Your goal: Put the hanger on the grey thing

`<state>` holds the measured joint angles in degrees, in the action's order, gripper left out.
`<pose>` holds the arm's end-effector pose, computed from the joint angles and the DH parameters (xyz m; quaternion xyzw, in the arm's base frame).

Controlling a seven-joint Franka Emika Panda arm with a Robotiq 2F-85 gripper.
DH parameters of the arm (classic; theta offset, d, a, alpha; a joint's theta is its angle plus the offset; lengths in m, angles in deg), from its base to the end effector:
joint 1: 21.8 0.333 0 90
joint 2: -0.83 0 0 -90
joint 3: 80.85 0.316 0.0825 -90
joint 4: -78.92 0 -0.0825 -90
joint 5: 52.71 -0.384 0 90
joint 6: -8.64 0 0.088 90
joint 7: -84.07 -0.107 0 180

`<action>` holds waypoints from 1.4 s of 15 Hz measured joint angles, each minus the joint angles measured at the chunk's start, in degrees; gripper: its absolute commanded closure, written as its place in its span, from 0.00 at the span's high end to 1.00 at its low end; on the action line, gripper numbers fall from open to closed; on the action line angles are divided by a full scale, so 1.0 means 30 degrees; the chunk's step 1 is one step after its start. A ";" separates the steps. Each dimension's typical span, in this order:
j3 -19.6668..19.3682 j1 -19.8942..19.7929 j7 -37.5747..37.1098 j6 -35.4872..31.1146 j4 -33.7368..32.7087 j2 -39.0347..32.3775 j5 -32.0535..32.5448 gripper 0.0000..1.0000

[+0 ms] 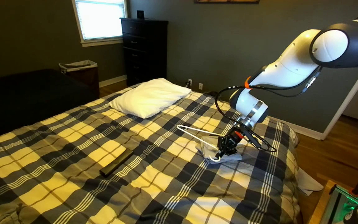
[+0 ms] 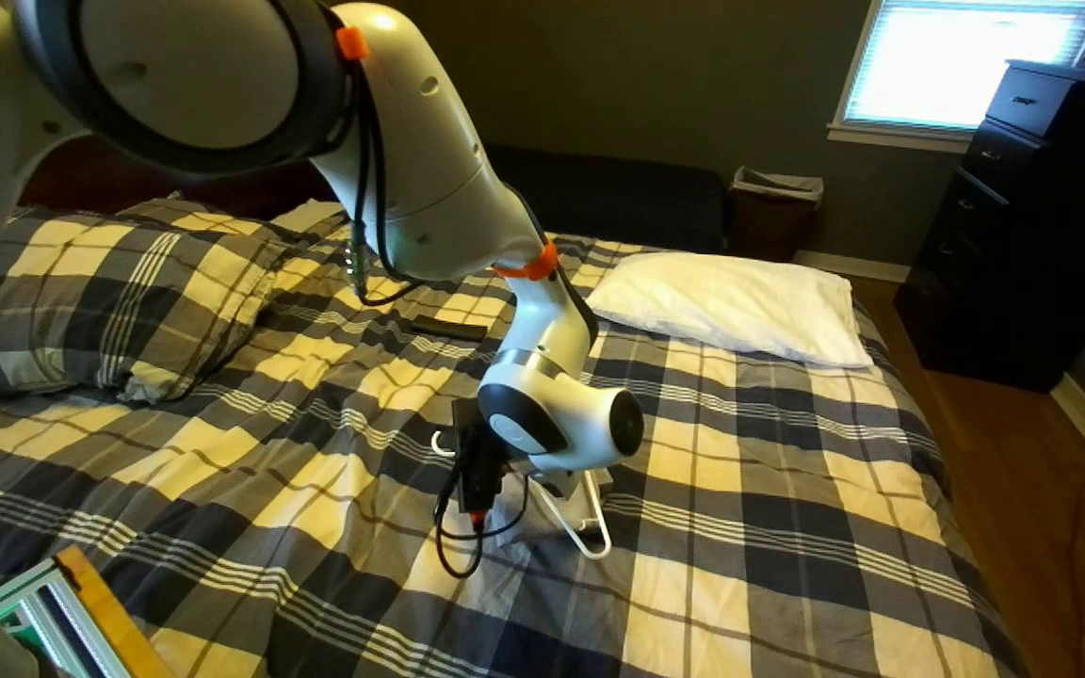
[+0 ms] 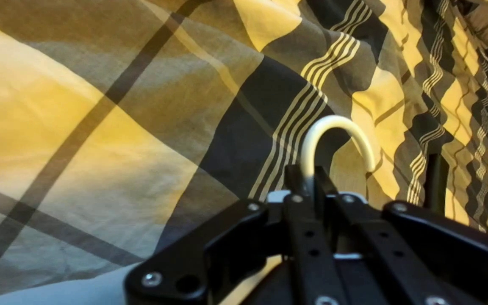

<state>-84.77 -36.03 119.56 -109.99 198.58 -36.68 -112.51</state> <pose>0.4961 -0.1190 0.0819 -0.8742 0.2407 0.1077 0.4078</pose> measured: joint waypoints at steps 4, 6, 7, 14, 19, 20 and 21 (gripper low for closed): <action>0.0324 0.0326 -0.1468 0.0423 -0.1265 -0.1018 0.0024 0.48; 0.0372 0.0360 -0.1874 0.0668 -0.1597 -0.1311 0.0024 0.63; 0.0390 0.0363 -0.1985 0.0766 -0.1649 -0.1357 0.0025 0.70; 0.0946 0.1126 -0.0068 0.1456 -0.0124 0.0721 0.0213 1.00; 0.1171 0.2542 0.2881 0.0018 0.2126 0.3508 0.0974 1.00; 0.1259 0.2868 0.3271 -0.0413 0.2526 0.3919 0.1333 1.00; 0.1380 0.3187 0.3636 -0.0819 0.2877 0.4256 0.1726 1.00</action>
<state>-80.63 -26.47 130.47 -112.45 207.21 -23.91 -107.33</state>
